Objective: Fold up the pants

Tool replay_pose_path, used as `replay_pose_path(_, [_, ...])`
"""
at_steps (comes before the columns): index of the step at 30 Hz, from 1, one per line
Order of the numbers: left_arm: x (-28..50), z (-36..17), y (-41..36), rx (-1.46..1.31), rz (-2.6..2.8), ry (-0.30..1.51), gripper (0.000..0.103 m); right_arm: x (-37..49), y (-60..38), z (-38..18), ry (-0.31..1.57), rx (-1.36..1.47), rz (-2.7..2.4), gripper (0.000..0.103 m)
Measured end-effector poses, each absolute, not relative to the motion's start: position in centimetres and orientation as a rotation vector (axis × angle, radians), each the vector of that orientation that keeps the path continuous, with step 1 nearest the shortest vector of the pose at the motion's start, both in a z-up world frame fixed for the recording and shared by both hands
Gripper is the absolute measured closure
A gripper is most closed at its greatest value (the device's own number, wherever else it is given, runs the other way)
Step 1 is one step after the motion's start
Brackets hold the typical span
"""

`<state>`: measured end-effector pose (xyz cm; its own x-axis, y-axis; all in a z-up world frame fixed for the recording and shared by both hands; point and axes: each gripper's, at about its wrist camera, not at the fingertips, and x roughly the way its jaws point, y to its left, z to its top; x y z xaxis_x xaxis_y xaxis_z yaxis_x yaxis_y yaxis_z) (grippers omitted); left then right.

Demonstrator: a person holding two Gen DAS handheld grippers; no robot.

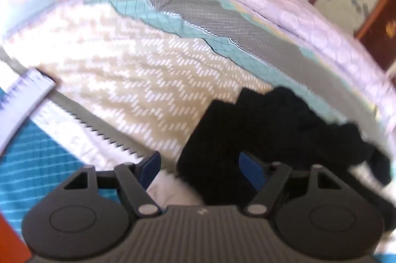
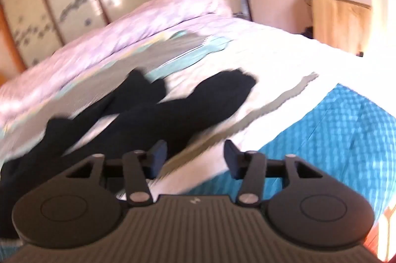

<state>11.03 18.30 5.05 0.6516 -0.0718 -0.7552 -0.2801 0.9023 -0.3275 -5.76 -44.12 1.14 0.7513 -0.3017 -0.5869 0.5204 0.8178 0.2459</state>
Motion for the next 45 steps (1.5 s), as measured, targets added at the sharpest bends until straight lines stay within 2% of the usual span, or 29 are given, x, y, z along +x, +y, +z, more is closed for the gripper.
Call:
replay_pose_path(2, [12.6, 5.3, 18.9, -0.441, 0.158, 0.823, 0.019, -4.4, -46.5, 1.3, 0.576, 0.402, -0.507, 0.045])
replay_pose_path(5, [15.9, 5.9, 17.1, -0.329, 0.190, 0.787, 0.017, -2.0, -48.9, 1.5, 0.601, 0.455, -0.536, 0.045])
replay_pose_path(8, [18.9, 4.0, 14.5, -0.284, 0.108, 0.865, 0.017, 0.4, -52.2, 1.1, 0.610, 0.573, -0.547, 0.043])
replay_pose_path(9, [19.5, 3.2, 14.1, -0.281, 0.094, 0.895, 0.020, 1.4, -53.6, 0.4, 0.612, 0.605, -0.562, 0.043])
replay_pose_path(10, [20.1, 2.5, 13.3, -0.282, 0.082, 0.921, 0.042, 2.4, -55.2, 0.0, 0.617, 0.632, -0.573, 0.043])
replay_pose_path(11, [20.4, 2.1, 13.6, -0.288, 0.063, 0.944, 0.053, 3.4, -56.1, -0.4, 0.632, 0.657, -0.582, 0.043])
replay_pose_path(12, [20.2, 2.1, 13.3, -0.296, 0.062, 0.959, 0.055, 4.2, -56.7, -1.1, 0.654, 0.685, -0.587, 0.044])
replay_pose_path(13, [20.1, 2.0, 13.1, -0.295, 0.062, 0.952, 0.059, 4.9, -57.3, -2.2, 0.687, 0.721, -0.572, 0.051])
replay_pose_path(14, [19.5, 2.4, 12.8, -0.286, 0.051, 0.933, 0.065, 5.6, -57.4, -3.1, 0.725, 0.755, -0.545, 0.086])
replay_pose_path(15, [19.1, 2.7, 13.0, -0.275, 0.035, 0.910, 0.070, 5.9, -57.2, -3.4, 0.733, 0.765, -0.539, 0.094])
replay_pose_path(16, [18.1, 4.2, 13.0, -0.262, 0.022, 0.881, 0.091, 5.9, -56.7, -2.6, 0.709, 0.754, -0.544, 0.094])
replay_pose_path(22, [11.8, 15.1, 18.0, -0.468, -0.126, 0.767, 0.094, -0.2, -58.6, 7.3, 0.389, 0.782, -0.477, 0.094])
replay_pose_path(25, [8.2, 16.7, 18.7, -0.504, -0.175, 0.741, 0.094, -5.0, -59.1, 10.5, 0.323, 0.723, -0.502, 0.094])
replay_pose_path(27, [6.1, 15.4, 18.9, -0.506, -0.180, 0.767, 0.094, -8.1, -59.5, 10.8, 0.323, 0.704, -0.533, 0.094])
replay_pose_path(28, [5.3, 14.2, 19.1, -0.519, -0.179, 0.807, 0.093, -9.2, -59.8, 10.3, 0.351, 0.692, -0.559, 0.094])
replay_pose_path(30, [4.7, 10.8, 19.3, -0.515, -0.140, 0.915, 0.082, -10.2, -60.2, 7.9, 0.483, 0.626, -0.618, 0.087])
replay_pose_path(33, [4.3, 7.2, 19.7, -0.446, -0.008, 1.000, 0.082, -10.9, -60.6, 3.8, 0.681, 0.565, -0.740, 0.085])
replay_pose_path(34, [4.2, 6.7, 20.0, -0.458, 0.003, 1.004, 0.076, -11.7, -60.7, 3.0, 0.676, 0.587, -0.749, 0.084])
replay_pose_path(35, [4.1, 6.4, 20.4, -0.485, 0.000, 0.999, 0.066, -12.4, -60.5, 2.7, 0.645, 0.598, -0.754, 0.084])
replay_pose_path(37, [4.4, 6.5, 20.9, -0.520, -0.002, 0.967, 0.051, -12.1, -59.4, 3.1, 0.598, 0.559, -0.776, 0.079])
replay_pose_path(38, [4.5, 6.6, 21.0, -0.511, 0.001, 0.949, 0.044, -11.6, -58.3, 3.5, 0.577, 0.512, -0.789, 0.071])
replay_pose_path(39, [4.4, 6.3, 21.0, -0.496, 0.005, 0.939, 0.041, -11.0, -57.7, 4.0, 0.558, 0.465, -0.795, 0.063])
replay_pose_path(41, [4.6, 5.9, 20.9, -0.501, -0.008, 0.938, 0.028, -10.2, -56.2, 5.3, 0.505, 0.407, -0.767, 0.061])
replay_pose_path(43, [3.7, 4.6, 20.7, -0.529, -0.049, 0.937, 0.018, -9.7, -54.7, 6.1, 0.452, 0.360, -0.727, 0.055])
replay_pose_path(44, [3.2, 4.2, 20.4, -0.547, -0.070, 0.937, 0.014, -9.5, -53.9, 6.1, 0.442, 0.330, -0.724, 0.050])
replay_pose_path(45, [3.0, 3.7, 20.1, -0.563, -0.099, 0.935, 0.013, -9.0, -53.5, 5.9, 0.451, 0.307, -0.726, 0.049])
